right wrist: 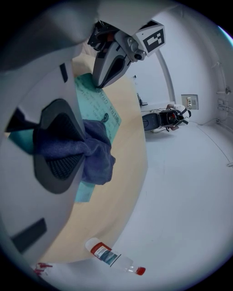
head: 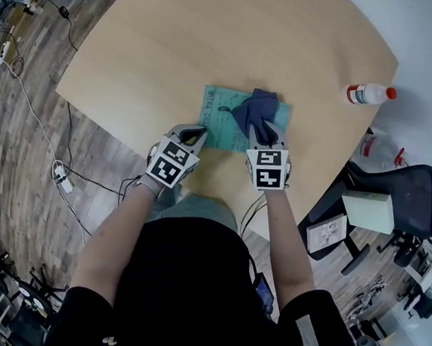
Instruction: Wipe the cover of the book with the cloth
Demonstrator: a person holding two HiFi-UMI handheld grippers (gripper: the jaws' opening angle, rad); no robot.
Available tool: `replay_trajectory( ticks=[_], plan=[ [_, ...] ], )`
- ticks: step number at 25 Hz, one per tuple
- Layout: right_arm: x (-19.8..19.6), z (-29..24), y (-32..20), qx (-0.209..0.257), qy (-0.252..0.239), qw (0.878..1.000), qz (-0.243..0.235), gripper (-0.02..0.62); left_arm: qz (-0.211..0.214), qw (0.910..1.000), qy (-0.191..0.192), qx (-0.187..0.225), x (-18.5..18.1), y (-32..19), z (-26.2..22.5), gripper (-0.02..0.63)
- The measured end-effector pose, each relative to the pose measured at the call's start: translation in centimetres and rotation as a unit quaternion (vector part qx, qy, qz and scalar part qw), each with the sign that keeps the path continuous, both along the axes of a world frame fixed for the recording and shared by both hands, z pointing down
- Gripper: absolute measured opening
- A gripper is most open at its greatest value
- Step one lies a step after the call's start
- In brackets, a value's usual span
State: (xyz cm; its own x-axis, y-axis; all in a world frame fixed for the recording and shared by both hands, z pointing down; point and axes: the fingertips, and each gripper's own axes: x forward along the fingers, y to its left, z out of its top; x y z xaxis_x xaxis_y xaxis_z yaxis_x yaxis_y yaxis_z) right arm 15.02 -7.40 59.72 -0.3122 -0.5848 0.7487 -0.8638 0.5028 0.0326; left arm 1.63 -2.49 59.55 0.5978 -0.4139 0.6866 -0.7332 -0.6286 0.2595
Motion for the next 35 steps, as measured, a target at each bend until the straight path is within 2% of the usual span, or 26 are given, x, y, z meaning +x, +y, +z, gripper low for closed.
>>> replay_trajectory(
  ticks=[11,19,24,30,32,35],
  plan=[
    [-7.6,-0.2,-0.6,-0.018,-0.023,0.997,-0.065,0.097,0.012,0.9998,0.014,0.003,0.1,0.1,-0.1,0.020],
    [-12.6,0.1,-0.8,-0.039,-0.045,0.991,-0.120,0.097,0.022,0.9996,0.019,-0.007,-0.1,0.4,0.3,0.020],
    [-14.2,-0.1,-0.8,-0.059,-0.052,0.987,-0.143,0.097,0.027,0.9992,0.030,-0.001,0.1,0.0,0.1,0.020],
    [-15.5,0.0,-0.1,-0.087,-0.069,0.980,-0.167,0.097,0.020,0.9995,0.023,0.005,-0.1,0.3,0.3,0.020],
    [-15.5,0.1,-0.1,-0.075,-0.059,0.981,-0.168,0.097,0.020,0.9996,0.020,-0.010,0.1,0.7,0.3,0.020],
    [-15.7,0.0,0.0,-0.055,-0.048,0.983,-0.166,0.097,0.024,0.9978,0.041,-0.046,0.7,2.1,0.1,0.020]
  ],
)
